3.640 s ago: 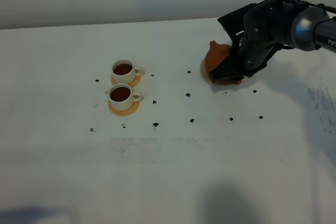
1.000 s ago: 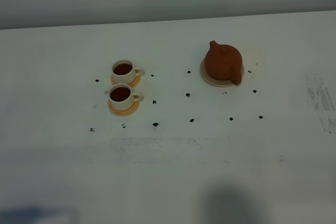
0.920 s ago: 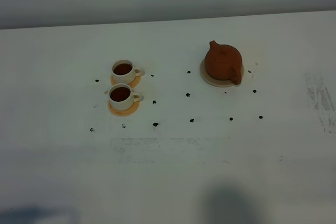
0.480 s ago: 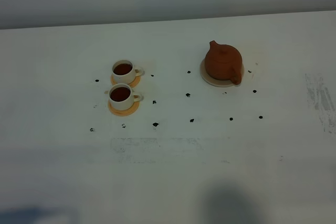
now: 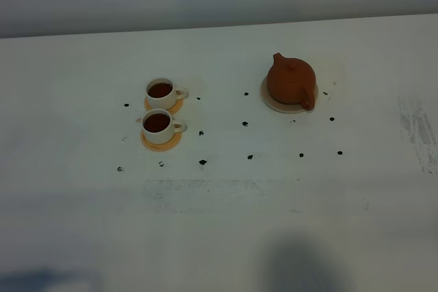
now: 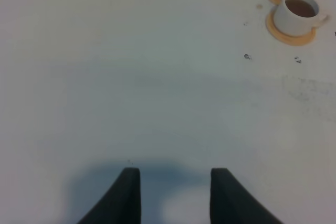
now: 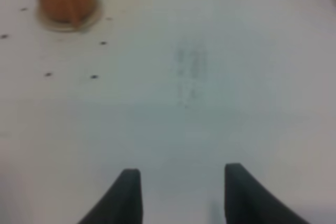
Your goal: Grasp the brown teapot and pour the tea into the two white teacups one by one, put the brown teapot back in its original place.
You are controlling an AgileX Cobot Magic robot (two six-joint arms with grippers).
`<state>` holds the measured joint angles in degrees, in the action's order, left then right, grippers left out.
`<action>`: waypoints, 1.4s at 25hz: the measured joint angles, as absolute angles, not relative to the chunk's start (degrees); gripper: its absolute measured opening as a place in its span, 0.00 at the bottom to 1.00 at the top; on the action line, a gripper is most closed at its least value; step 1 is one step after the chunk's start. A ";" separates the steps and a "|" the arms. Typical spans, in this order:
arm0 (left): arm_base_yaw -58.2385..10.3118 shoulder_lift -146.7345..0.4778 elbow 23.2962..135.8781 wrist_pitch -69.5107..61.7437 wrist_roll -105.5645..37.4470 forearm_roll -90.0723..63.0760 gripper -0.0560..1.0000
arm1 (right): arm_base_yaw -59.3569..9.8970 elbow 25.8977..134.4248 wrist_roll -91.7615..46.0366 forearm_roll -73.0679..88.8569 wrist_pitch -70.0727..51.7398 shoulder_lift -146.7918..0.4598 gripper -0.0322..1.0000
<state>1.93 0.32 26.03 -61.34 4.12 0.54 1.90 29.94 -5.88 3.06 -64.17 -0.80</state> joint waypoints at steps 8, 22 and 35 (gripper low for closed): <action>1.93 0.32 26.03 -61.34 4.12 0.54 0.35 | 5.46 29.94 -5.88 2.96 -64.17 -0.80 0.38; 1.93 0.32 26.03 -61.34 4.12 0.54 0.35 | 5.46 29.94 -5.88 2.96 -64.17 -0.80 0.38; 1.93 0.32 26.03 -61.34 4.12 1.42 0.35 | 5.46 29.94 -5.84 2.96 -64.17 -0.80 0.38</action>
<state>1.93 0.32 26.03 -61.34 4.12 1.42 5.46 29.94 -5.84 2.96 -64.17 -0.80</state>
